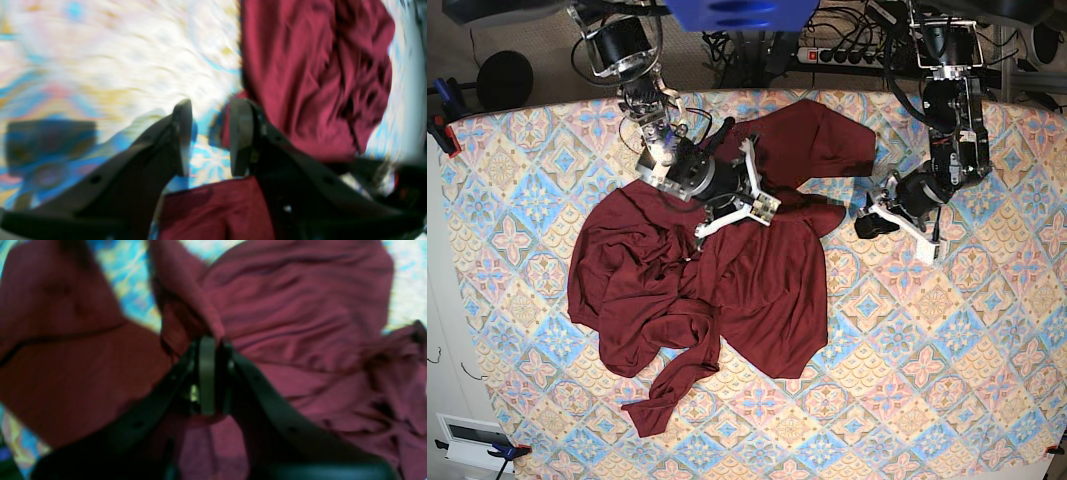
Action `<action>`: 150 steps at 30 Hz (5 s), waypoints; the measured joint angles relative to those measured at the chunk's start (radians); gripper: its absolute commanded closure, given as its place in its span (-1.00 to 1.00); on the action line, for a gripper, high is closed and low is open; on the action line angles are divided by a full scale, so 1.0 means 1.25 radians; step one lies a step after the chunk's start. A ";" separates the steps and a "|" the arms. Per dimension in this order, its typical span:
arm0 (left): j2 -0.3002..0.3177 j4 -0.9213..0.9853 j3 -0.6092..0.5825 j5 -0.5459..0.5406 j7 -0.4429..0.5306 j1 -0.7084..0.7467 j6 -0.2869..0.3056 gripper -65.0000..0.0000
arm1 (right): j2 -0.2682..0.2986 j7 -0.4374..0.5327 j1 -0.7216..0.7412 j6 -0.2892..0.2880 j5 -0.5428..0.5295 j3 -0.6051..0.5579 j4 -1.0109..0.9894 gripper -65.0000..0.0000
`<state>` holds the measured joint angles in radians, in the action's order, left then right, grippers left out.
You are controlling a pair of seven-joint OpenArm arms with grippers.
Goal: Layout the t-shirt on the table in an organized manner, then fold the t-shirt properly
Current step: 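Lower the left gripper onto the shirt fabric beside the right gripper and grasp, then pull the shirt apart, left gripper outward, right gripper toward the table edge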
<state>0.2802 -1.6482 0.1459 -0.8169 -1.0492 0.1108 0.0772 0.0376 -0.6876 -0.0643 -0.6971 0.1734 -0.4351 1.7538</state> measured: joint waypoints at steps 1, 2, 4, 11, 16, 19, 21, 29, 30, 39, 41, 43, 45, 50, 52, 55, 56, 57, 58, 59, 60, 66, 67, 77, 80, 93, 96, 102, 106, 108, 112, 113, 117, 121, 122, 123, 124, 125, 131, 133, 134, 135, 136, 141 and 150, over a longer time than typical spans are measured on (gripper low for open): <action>0.009 0.000 -0.017 -0.001 0.001 0.000 0.001 0.23 | -0.001 -0.001 -0.002 -0.001 -0.001 0.016 0.000 0.75; 0.015 0.000 -0.030 -0.002 -0.008 0.001 0.000 0.10 | 0.001 -0.004 -0.005 -0.002 -0.001 0.026 0.000 0.66; 0.021 0.001 -0.037 0.003 -0.034 0.001 -0.004 -0.13 | 0.002 -0.011 -0.011 -0.005 0.000 0.042 -0.001 0.53; 0.018 0.002 -0.038 0.000 -0.048 -0.015 -0.002 -0.46 | 0.016 -0.008 -0.011 -0.005 0.002 0.042 0.000 0.34; 0.010 0.002 -0.042 -0.003 -0.044 -0.031 -0.002 -0.46 | 0.017 -0.007 -0.013 -0.004 0.002 0.043 0.000 0.34; -0.013 0.005 -0.042 0.001 -0.051 -0.036 -0.002 -0.46 | 0.018 -0.007 -0.014 -0.005 0.002 0.045 0.000 0.34; -0.035 0.037 -0.042 -0.003 -0.048 -0.060 0.001 -0.46 | 0.027 -0.004 -0.014 -0.005 -0.001 0.045 0.000 0.34; -0.082 0.164 -0.043 0.005 -0.045 -0.121 -0.004 -0.30 | 0.032 -0.004 -0.014 -0.005 -0.001 0.046 0.031 0.34; -0.081 0.162 -0.063 0.000 -0.044 -0.123 -0.002 -0.10 | 0.032 -0.004 -0.014 -0.005 -0.001 0.049 0.034 0.34; -0.079 0.158 -0.015 0.002 -0.043 -0.141 -0.001 1.00 | 0.034 -0.007 -0.013 -0.005 -0.001 0.110 0.036 0.34; -0.066 0.157 0.040 -0.002 -0.049 -0.140 -0.001 1.00 | 0.032 -0.005 -0.011 -0.005 -0.001 0.122 0.036 0.34; -0.040 0.139 0.091 -0.012 -0.056 -0.136 -0.003 1.00 | 0.031 -0.004 -0.009 -0.005 -0.001 0.131 0.036 0.34; 0.004 0.106 0.140 -0.052 -0.051 -0.131 -0.003 1.00 | 0.034 -0.005 -0.008 -0.005 -0.001 0.135 0.032 0.34; 0.109 0.075 0.247 -0.171 -0.050 -0.109 0.000 1.00 | 0.034 -0.004 -0.009 -0.005 -0.001 0.136 -0.002 0.34; 0.143 0.078 0.313 -0.195 -0.052 -0.079 -0.001 1.00 | 0.034 -0.004 -0.009 -0.005 -0.001 0.143 -0.003 0.34; 0.176 0.078 0.378 -0.204 -0.052 -0.050 -0.002 1.00 | 0.030 -0.004 -0.009 -0.004 -0.001 0.171 -0.003 0.34; 0.184 0.078 0.400 -0.205 -0.052 -0.042 -0.002 1.00 | 0.030 -0.004 -0.008 -0.005 -0.001 0.179 -0.003 0.34; 0.190 0.078 0.426 -0.210 -0.052 -0.034 -0.001 1.00 | 0.030 -0.005 -0.009 -0.005 -0.001 0.190 -0.003 0.34; 0.193 0.078 0.451 -0.209 -0.047 -0.023 -0.001 1.00 | 0.030 -0.008 -0.009 -0.005 -0.001 0.202 -0.003 0.34; 0.195 0.078 0.472 -0.209 -0.047 -0.014 0.000 1.00 | 0.031 -0.010 -0.009 -0.005 -0.001 0.215 -0.003 0.34; 0.198 0.078 0.488 -0.209 -0.050 -0.004 0.001 1.00 | 0.031 -0.010 -0.009 -0.004 -0.001 0.223 -0.004 0.34; 0.199 0.080 0.626 -0.206 -0.051 0.012 0.001 1.00 | 0.028 -0.009 -0.009 -0.005 -0.001 0.254 -0.004 0.34; 0.199 0.080 0.650 -0.194 -0.051 0.009 0.001 1.00 | 0.028 -0.010 -0.009 -0.005 -0.001 0.261 -0.004 0.34; 0.162 0.081 0.799 -0.020 -0.048 0.007 0.000 1.00 | 0.027 -0.078 0.022 -0.008 -0.003 0.286 -0.030 0.33; 0.141 0.085 0.801 -0.006 -0.050 0.009 0.000 1.00 | 0.028 -0.081 0.078 -0.002 -0.005 0.287 -0.038 0.33; 0.145 0.087 0.712 0.005 -0.046 0.076 0.001 -0.21 | 0.025 -0.133 0.172 -0.001 -0.013 0.286 -0.185 -0.02; 0.142 0.087 0.714 0.008 -0.050 0.081 0.001 -0.20 | 0.024 -0.148 0.199 -0.005 -0.012 0.285 -0.260 -0.02; 0.120 0.087 0.713 0.004 -0.050 0.074 0.001 -0.20 | 0.020 -0.123 0.327 -0.002 -0.197 0.309 -0.387 -0.02; 0.112 0.087 0.714 0.008 -0.046 0.078 0.000 -0.20 | 0.024 -0.139 0.382 0.005 -0.245 0.370 -0.501 -0.02; 0.101 0.087 0.713 0.007 -0.050 0.076 0.001 -0.20 | 0.028 -0.121 0.407 0.004 -0.248 0.387 -0.547 -0.02; 0.098 0.087 0.712 0.008 -0.071 0.076 0.000 -0.20 | 0.027 -0.046 0.412 0.007 -0.251 0.387 -0.628 -0.02; 0.098 0.087 0.712 0.008 -0.078 0.075 0.001 -0.20 | 0.023 -0.043 0.410 0.007 -0.249 0.387 -0.646 -0.02; 0.098 0.087 0.712 0.007 -0.080 0.071 0.001 -0.20 | 0.022 -0.002 0.405 0.001 -0.256 0.385 -0.706 -0.02; 0.097 0.087 0.712 0.007 -0.080 0.071 0.001 -0.20 | 0.026 0.022 0.411 0.005 -0.249 0.385 -0.721 -0.02; 0.098 0.087 0.712 0.007 -0.080 0.071 0.001 -0.20 | 0.026 0.028 0.411 0.004 -0.250 0.384 -0.727 -0.02; 0.098 0.087 0.712 0.007 -0.080 0.071 0.001 -0.20 | 0.025 0.040 0.411 0.004 -0.251 0.384 -0.735 -0.02; 0.097 0.087 0.712 0.007 -0.080 0.071 0.001 -0.20 | 0.025 0.043 0.414 0.003 -0.255 0.383 -0.745 -0.01; 0.097 0.087 0.712 0.008 -0.080 0.071 0.001 -0.20 | 0.026 0.041 0.422 0.002 -0.256 0.383 -0.756 0.04; 0.097 0.087 0.702 0.004 -0.081 0.071 0.001 -0.20 | 0.026 0.066 0.447 0.004 -0.248 0.371 -0.806 0.74; 0.097 0.087 0.702 0.005 -0.082 0.071 0.001 -0.20 | 0.026 0.089 0.441 0.005 -0.251 0.353 -0.806 1.00; 0.097 0.087 0.702 0.005 -0.082 0.071 0.001 -0.20 | 0.026 0.089 0.441 0.005 -0.250 0.350 -0.806 1.00; 0.097 0.087 0.702 0.005 -0.082 0.071 0.001 -0.20 | 0.026 0.086 0.442 0.005 -0.250 0.349 -0.805 1.00; 0.097 0.087 0.702 0.005 -0.082 0.072 0.001 -0.20 | 0.025 0.083 0.440 0.005 -0.248 0.349 -0.796 0.99; 0.097 0.087 0.701 0.005 -0.082 0.072 0.000 -0.20 | 0.036 0.089 0.394 -0.008 -0.260 0.398 -0.654 1.00; 0.082 0.086 0.605 0.002 -0.079 0.071 0.001 -0.20 | 0.137 0.027 0.308 0.004 -0.247 0.610 -0.507 1.00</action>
<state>0.3824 -1.5402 0.9024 -0.8143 -1.1477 0.1997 0.0780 0.2085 -0.6537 0.3210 -0.6922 -0.1356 0.3279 1.1198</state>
